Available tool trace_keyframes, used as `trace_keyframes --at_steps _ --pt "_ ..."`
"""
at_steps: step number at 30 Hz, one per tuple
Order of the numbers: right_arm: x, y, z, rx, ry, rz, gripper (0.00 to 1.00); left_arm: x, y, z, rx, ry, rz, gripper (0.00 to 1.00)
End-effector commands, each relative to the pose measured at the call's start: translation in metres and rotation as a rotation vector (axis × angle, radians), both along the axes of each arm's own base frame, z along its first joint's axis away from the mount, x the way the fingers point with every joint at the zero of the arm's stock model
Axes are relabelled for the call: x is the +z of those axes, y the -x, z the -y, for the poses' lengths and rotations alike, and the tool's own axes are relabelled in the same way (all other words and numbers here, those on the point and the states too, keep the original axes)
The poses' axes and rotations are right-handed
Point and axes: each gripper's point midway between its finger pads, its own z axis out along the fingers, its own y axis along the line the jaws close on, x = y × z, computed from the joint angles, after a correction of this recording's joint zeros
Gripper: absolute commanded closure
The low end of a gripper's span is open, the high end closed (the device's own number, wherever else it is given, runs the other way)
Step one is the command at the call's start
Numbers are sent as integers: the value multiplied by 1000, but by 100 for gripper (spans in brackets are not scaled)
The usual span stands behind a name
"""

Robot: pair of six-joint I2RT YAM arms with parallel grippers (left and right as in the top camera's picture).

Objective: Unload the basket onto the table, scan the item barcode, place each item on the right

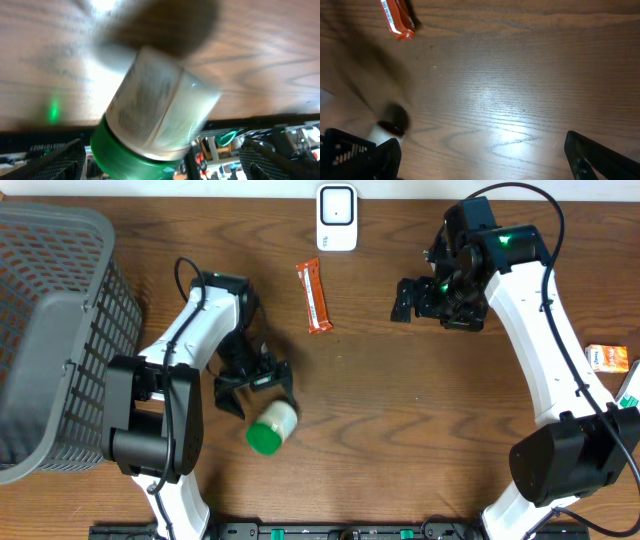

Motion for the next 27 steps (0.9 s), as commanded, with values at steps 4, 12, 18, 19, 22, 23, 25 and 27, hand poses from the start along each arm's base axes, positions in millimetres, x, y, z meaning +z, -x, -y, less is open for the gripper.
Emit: trace_keyframes --at_steps 4,12,18,19,22,23,25,27 --pt "0 0 -1 19 0 5 1 5 -20 10 30 24 66 1" --pt "0 0 -1 22 5 3 1 1 -16 5 -53 -49 86 1" --pt "-1 1 -1 22 4 -1 1 16 -1 -2 -165 -49 89 0" --pt "-2 3 -2 25 5 -6 1 20 -2 -2 -175 -39 116 0" --pt "-10 9 -8 9 4 -39 1 39 -10 -2 -182 -20 231 0" --pt "-15 14 -12 -14 3 -63 1 46 -12 -4 -182 -21 277 0" --pt "-27 24 -22 -39 3 -110 1 65 -17 -10 -185 -41 385 0" --pt "-39 37 -33 -52 14 -157 1 85 -18 -20 -180 -75 480 0"
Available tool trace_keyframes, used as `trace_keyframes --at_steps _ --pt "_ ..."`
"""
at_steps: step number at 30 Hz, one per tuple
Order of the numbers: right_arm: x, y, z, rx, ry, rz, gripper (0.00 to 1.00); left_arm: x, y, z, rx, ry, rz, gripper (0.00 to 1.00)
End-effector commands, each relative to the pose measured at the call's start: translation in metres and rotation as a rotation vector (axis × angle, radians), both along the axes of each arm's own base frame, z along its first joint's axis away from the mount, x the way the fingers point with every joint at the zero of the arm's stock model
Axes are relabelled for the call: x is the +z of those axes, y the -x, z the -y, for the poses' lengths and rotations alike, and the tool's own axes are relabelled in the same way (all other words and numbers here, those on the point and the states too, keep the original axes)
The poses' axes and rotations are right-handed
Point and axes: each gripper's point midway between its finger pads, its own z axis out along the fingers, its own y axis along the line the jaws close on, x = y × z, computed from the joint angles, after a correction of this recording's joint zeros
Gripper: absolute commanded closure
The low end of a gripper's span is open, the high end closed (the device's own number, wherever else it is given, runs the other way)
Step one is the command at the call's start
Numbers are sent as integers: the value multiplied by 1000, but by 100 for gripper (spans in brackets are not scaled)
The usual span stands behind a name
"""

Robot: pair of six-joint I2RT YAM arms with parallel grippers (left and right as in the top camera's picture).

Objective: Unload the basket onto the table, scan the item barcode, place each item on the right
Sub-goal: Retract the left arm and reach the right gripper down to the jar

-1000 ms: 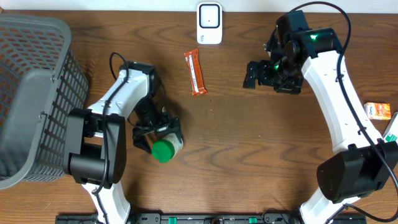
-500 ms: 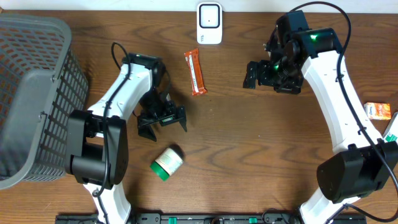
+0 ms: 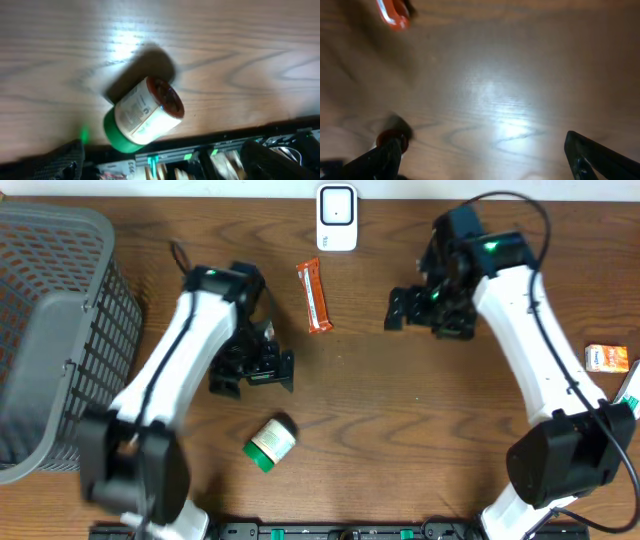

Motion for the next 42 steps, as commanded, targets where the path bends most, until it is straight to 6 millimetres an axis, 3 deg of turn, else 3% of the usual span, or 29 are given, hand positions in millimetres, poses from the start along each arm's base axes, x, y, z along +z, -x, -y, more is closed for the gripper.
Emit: trace_keyframes --at_steps 1,6,10,15,21,28,37,42 --pt "-20 26 -23 -47 10 -100 1 40 -3 -23 7 -61 193 0" --pt "-22 51 -69 36 8 -108 1 86 5 -54 85 -95 396 0" --pt "-22 69 -123 109 -27 -56 1 115 14 -83 201 -95 518 0" --pt "-35 104 -182 -51 -62 -107 1 134 29 -114 324 -117 595 0" --pt "-51 135 -244 -67 -117 -82 1 153 48 -134 396 -151 689 0" --pt "-98 175 -255 -180 -10 -247 8 159 65 -141 442 -172 715 2" --pt "-109 193 -255 -362 59 -295 4 155 74 -140 435 -173 677 2" --pt "-127 205 -274 -417 45 -324 7 154 75 -139 434 -173 670 2"
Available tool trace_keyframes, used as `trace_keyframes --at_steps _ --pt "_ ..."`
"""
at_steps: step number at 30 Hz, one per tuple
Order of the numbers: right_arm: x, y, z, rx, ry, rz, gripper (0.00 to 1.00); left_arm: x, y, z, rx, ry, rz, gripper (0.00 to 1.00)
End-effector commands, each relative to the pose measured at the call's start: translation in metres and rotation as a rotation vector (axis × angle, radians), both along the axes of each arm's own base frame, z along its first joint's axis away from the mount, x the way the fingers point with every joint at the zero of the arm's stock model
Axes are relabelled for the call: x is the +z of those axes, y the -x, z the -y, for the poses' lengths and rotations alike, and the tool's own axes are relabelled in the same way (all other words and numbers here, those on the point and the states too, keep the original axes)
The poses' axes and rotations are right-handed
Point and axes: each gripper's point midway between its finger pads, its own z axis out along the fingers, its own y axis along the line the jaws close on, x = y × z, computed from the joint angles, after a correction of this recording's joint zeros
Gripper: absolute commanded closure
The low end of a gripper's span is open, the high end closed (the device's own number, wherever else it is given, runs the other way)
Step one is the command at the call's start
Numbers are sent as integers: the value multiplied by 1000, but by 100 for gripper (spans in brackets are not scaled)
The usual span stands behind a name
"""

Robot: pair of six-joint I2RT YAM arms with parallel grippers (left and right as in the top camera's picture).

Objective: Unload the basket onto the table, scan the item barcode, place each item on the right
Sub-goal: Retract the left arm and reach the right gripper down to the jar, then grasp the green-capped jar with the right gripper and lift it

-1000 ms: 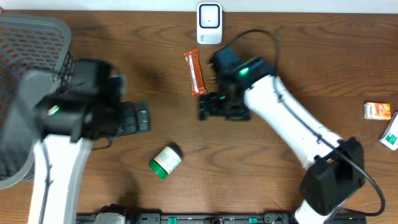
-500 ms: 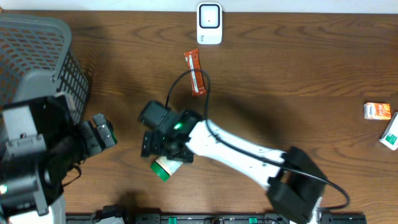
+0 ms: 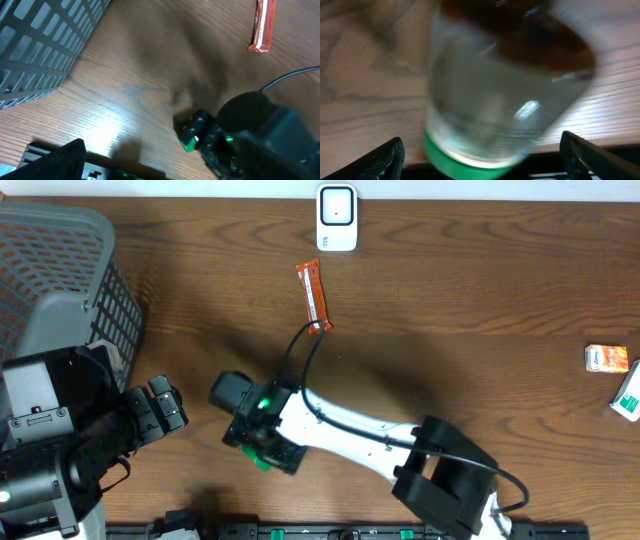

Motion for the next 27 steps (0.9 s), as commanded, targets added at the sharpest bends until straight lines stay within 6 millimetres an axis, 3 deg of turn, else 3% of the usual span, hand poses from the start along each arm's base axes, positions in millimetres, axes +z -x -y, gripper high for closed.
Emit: trace_keyframes --at_steps 1,6,12,18,20,22,27 --pt "-23 12 -11 -85 31 -50 8 2 2 -2 -5 -15 -2 2" --pt "-47 16 -12 -104 59 -86 10 0 6 -1 -22 -21 -17 2" --pt "-49 4 -8 -139 81 -41 13 -1 8 -1 -25 -20 -26 2" --pt "-51 3 3 -146 124 -36 36 -1 8 -1 -25 -20 -26 2" --pt "-50 1 4 -140 123 -36 46 -1 8 -1 -25 -20 -26 2" --pt "-48 0 4 -117 114 -30 49 -1 8 -1 -25 -20 -26 2" --pt "-25 -10 4 -16 45 -10 47 -1 8 -1 -28 -22 -26 2"
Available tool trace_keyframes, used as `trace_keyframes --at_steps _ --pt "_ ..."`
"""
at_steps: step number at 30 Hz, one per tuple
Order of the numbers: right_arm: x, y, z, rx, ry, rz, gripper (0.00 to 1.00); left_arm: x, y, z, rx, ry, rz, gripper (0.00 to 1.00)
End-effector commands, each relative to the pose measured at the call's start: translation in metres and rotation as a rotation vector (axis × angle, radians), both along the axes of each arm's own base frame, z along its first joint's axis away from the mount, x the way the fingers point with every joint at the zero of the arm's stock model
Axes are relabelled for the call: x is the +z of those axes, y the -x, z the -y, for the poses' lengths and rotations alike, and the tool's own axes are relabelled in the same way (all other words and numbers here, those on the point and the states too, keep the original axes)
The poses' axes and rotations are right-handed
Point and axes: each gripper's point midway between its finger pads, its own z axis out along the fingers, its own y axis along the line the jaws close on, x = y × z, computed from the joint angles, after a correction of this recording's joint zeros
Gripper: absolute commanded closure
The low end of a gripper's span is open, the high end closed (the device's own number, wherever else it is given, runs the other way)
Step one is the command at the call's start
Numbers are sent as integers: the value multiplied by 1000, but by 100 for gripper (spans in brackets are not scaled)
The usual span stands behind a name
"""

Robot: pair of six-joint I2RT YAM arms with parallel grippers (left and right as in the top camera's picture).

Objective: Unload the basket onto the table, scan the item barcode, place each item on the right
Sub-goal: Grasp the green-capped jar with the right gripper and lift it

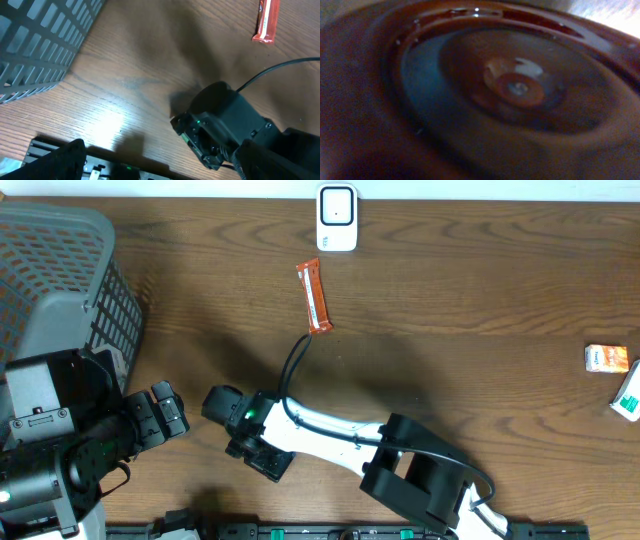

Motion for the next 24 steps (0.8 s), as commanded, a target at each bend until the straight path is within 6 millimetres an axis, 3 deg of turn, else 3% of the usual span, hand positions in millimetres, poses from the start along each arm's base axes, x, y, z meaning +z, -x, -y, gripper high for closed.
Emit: trace_keyframes --at_steps 1,9,13,19,24 --pt "21 -21 4 96 -72 47 46 3 1 -2 -5 -17 5 2" --pt "79 -35 -4 241 -498 -191 39 3 1 -2 -5 -17 5 2" --pt "102 -59 5 225 -670 -252 39 3 1 -2 -5 -16 4 2" --pt "99 -95 26 108 -672 -245 29 2 1 -2 -5 -16 4 2" --pt "83 -106 30 62 -673 -278 27 2 1 -2 -5 -16 4 2"
